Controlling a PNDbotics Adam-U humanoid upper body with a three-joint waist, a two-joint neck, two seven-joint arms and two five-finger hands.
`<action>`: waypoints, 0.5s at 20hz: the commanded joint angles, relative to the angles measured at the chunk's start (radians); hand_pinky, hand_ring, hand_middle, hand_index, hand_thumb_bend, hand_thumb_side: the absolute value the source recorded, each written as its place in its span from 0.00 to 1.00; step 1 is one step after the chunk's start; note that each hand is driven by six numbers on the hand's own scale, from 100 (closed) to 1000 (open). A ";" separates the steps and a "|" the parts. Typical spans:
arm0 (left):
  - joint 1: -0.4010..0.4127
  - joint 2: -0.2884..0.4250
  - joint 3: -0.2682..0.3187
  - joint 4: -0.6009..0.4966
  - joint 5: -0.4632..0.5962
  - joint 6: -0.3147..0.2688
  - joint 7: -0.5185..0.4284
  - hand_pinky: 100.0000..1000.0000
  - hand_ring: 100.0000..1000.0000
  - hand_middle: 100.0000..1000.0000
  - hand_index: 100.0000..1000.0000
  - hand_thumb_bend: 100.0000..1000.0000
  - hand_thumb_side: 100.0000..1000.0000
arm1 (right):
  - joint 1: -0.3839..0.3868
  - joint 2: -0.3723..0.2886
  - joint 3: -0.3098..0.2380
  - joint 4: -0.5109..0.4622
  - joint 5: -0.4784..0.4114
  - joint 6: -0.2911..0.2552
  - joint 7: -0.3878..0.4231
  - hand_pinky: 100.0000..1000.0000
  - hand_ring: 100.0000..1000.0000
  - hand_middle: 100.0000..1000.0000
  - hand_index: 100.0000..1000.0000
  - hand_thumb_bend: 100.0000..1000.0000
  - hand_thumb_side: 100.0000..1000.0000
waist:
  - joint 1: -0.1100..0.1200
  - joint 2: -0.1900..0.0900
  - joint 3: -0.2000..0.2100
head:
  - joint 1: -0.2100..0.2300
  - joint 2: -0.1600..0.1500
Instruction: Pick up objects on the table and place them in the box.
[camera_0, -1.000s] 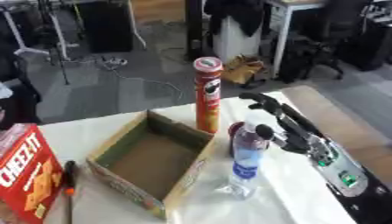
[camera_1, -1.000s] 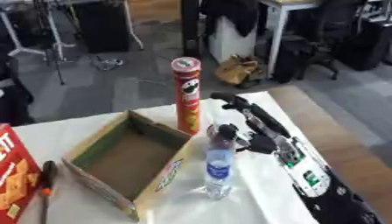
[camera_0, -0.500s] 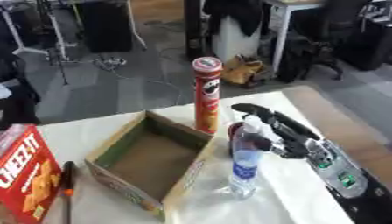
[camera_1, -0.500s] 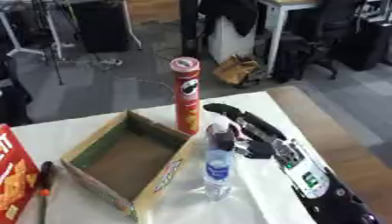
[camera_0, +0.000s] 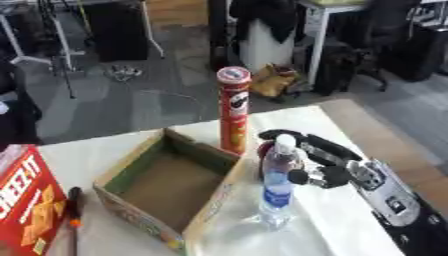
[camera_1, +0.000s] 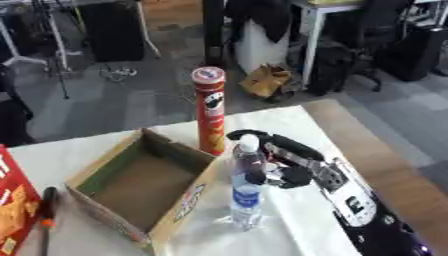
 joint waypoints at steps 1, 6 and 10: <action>-0.005 0.013 0.005 -0.015 0.007 0.001 -0.006 1.00 0.97 0.86 0.88 0.00 1.00 | -0.018 -0.036 -0.015 -0.039 -0.008 -0.009 -0.037 0.92 1.00 0.96 1.00 0.62 1.00 | -0.003 -0.011 -0.001 | -0.005 -0.012; -0.007 0.011 0.003 -0.015 0.007 0.000 -0.014 1.00 0.97 0.86 0.88 0.00 1.00 | -0.019 -0.043 -0.012 -0.033 0.005 0.000 -0.053 0.89 1.00 0.92 1.00 0.60 1.00 | -0.001 -0.009 0.001 | -0.012 -0.016; -0.005 0.010 0.005 -0.015 0.008 0.001 -0.019 1.00 0.97 0.86 0.87 0.00 1.00 | -0.022 -0.041 -0.014 -0.014 0.018 0.012 -0.091 0.87 1.00 0.89 1.00 0.60 1.00 | 0.000 -0.009 0.004 | -0.017 -0.019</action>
